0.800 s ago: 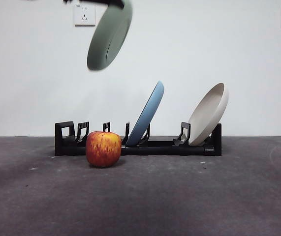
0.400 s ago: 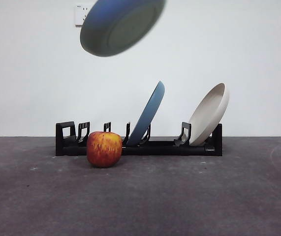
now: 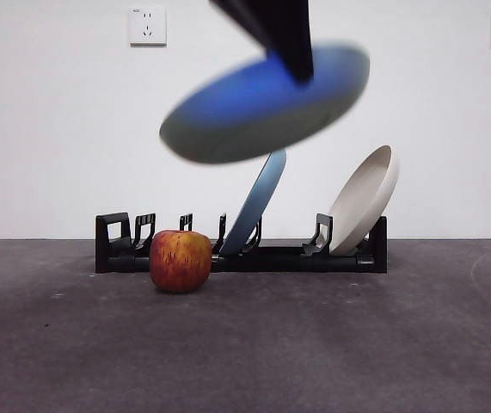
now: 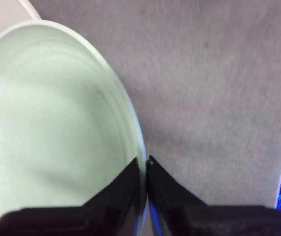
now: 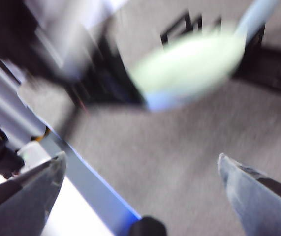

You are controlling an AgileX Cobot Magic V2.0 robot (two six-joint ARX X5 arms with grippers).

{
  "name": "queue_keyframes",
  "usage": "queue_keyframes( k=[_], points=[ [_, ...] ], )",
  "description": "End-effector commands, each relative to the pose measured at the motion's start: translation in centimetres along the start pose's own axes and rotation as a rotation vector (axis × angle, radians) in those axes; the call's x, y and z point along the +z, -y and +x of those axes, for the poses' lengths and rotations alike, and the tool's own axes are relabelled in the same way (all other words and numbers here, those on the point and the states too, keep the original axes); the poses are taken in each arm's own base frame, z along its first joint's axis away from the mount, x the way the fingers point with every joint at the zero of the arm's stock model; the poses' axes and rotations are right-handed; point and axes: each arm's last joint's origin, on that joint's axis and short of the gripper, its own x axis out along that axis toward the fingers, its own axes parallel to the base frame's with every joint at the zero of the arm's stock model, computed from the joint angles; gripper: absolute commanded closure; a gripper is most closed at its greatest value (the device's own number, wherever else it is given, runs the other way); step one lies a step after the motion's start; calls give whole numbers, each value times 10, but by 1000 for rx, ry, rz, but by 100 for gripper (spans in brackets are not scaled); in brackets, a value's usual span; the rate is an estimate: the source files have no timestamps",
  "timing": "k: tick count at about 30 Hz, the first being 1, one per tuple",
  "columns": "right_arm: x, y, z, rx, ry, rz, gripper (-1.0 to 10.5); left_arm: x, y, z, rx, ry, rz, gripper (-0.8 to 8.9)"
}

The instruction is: Take the green plate from the plate rack,put the plate on the table,take the apple from the table,put the apple in the plate

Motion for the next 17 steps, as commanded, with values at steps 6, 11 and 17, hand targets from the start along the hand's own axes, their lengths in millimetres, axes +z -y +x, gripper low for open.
queue_keyframes(
  k=[6,11,17],
  points=[
    [13,-11,-14,-6,57,-40,290,-47,70,67,10,-47,141,819],
    [13,-11,-14,-6,58,-41,290,-58,89,97,21,-86,219,819],
    [13,-10,-14,-6,58,-40,290,-66,101,124,10,-128,267,819]
  ],
)
